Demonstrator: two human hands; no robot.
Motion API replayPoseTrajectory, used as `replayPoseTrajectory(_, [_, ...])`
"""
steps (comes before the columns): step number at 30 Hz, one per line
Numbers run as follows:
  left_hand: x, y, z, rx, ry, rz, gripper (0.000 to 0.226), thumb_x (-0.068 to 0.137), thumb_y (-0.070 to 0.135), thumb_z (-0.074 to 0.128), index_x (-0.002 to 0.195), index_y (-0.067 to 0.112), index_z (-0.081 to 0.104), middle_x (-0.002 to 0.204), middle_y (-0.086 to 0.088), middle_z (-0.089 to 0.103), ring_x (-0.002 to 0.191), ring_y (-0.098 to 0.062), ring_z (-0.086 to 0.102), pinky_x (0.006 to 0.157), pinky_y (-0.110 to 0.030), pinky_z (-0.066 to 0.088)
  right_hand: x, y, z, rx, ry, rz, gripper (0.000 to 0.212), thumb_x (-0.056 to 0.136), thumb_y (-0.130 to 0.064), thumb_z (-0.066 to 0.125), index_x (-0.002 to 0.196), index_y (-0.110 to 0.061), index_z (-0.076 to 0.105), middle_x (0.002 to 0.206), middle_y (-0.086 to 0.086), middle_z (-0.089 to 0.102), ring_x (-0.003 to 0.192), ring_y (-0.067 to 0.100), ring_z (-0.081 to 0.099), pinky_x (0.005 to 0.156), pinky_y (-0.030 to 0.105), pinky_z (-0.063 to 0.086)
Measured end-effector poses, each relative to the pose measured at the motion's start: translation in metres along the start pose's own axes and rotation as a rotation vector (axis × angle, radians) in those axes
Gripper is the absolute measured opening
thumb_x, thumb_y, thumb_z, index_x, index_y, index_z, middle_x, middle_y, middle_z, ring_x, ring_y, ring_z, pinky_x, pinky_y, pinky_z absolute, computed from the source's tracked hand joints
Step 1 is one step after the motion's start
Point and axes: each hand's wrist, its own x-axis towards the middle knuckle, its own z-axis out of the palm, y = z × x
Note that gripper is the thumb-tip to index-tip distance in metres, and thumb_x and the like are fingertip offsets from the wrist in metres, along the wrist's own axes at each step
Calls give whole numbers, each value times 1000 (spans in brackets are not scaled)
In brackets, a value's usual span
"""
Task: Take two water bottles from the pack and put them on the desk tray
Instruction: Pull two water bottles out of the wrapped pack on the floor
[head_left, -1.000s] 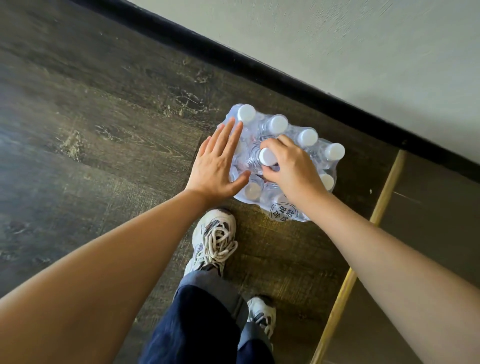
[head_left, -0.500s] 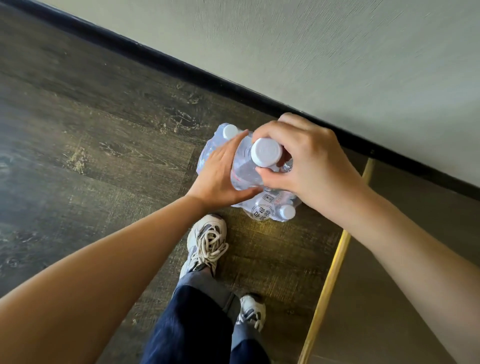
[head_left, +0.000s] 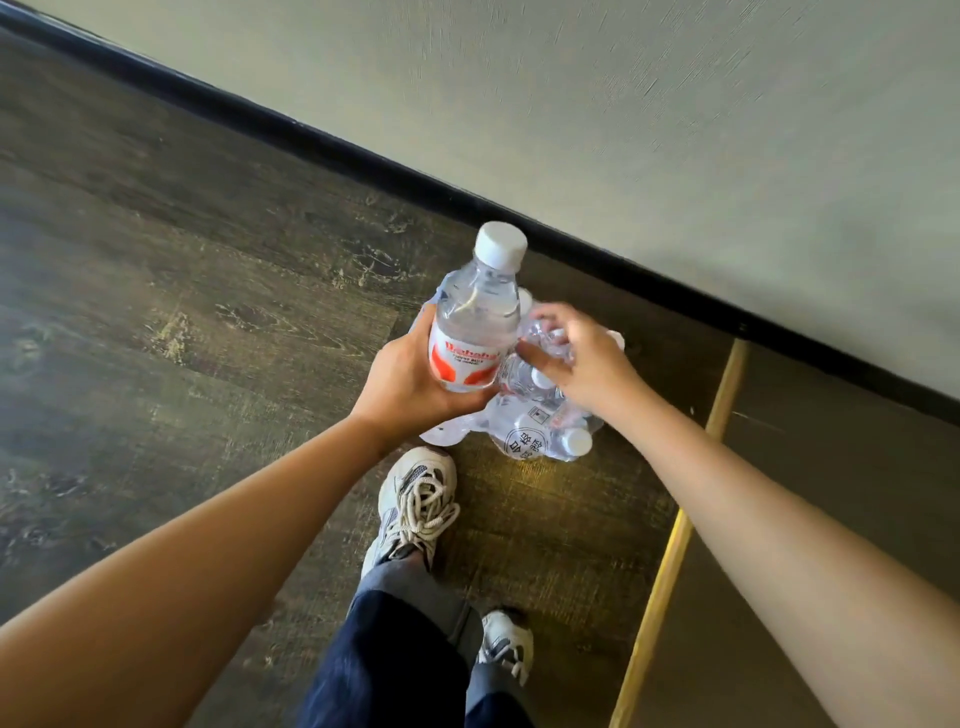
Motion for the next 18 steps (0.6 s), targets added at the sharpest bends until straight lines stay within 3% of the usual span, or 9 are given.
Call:
replayPoseTrajectory(2, [3,-5,2,-31,29,-37,70,54,44,82,113,29,46,85,23,61,85,-2,62,71,-6,47,8,23,23,-240,-74,70,47,84,-52,47,120,-22,47,123,8,55,110,28,53,82,40,43])
replayPoseTrajectory(5, [8,-9,5,-51,33,-54,69,55,41,82,112,26,47,90,16,63,86,-4,63,75,-16,49,14,46,48,-462,-125,114,39,89,-31,52,124,-18,42,131,13,45,107,32,54,83,43,48])
replayPoseTrajectory(9, [14,-10,5,-39,-36,-36,71,54,44,82,115,29,46,90,19,63,83,6,60,71,-4,44,17,52,64,-443,11,90,35,86,-2,51,119,-12,43,115,16,48,88,34,59,75,47,53])
replayPoseTrajectory(13, [15,-5,6,10,-98,-36,72,55,50,79,115,28,46,98,13,65,85,-2,62,70,-9,43,10,46,50,-408,46,43,42,85,-2,55,123,-13,41,117,17,49,89,33,60,73,42,52])
replayPoseTrajectory(18, [12,13,2,53,-129,-54,70,49,65,71,108,41,40,86,28,57,75,14,54,64,-4,38,-41,16,5,-254,243,-56,31,77,-4,67,106,-5,56,107,18,54,90,29,60,72,28,47])
